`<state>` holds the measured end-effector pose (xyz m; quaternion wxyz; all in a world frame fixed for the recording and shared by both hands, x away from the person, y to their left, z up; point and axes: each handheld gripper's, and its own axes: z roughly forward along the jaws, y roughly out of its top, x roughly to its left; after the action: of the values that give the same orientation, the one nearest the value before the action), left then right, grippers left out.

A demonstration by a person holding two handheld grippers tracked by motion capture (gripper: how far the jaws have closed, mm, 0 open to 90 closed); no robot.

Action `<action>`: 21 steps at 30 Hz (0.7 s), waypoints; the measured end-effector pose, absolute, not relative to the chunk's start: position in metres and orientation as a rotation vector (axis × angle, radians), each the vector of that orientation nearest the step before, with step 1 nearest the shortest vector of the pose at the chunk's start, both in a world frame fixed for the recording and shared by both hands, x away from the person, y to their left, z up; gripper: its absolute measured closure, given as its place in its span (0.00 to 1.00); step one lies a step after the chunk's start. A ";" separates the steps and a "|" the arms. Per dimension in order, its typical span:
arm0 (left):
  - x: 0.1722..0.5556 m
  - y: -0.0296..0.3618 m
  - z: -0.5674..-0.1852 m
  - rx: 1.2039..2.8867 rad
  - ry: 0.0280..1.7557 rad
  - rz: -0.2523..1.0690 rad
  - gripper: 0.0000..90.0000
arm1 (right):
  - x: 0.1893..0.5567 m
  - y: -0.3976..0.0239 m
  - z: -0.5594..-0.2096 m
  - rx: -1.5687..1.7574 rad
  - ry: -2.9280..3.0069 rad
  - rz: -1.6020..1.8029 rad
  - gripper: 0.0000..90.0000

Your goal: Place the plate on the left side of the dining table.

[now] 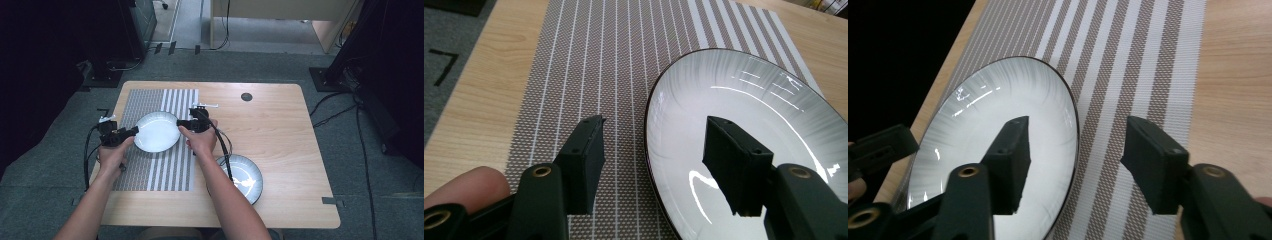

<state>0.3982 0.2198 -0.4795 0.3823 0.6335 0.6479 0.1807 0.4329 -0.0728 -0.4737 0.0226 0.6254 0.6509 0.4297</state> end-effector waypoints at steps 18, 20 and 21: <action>0.374 0.218 -0.472 1.674 1.581 0.437 0.36 | 0.406 -0.104 -0.444 1.782 2.026 1.238 0.28; 0.371 0.216 -0.470 1.690 1.553 0.442 0.31 | 0.401 -0.106 -0.443 1.735 2.036 1.253 0.22; 0.369 0.215 -0.470 1.701 1.542 0.447 0.29 | 0.399 -0.107 -0.442 1.730 2.033 1.258 0.18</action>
<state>0.3694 0.2149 -0.4696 0.3907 0.6695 0.6068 0.1761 0.3994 -0.1068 -0.4423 0.0953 0.5836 0.6857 0.4244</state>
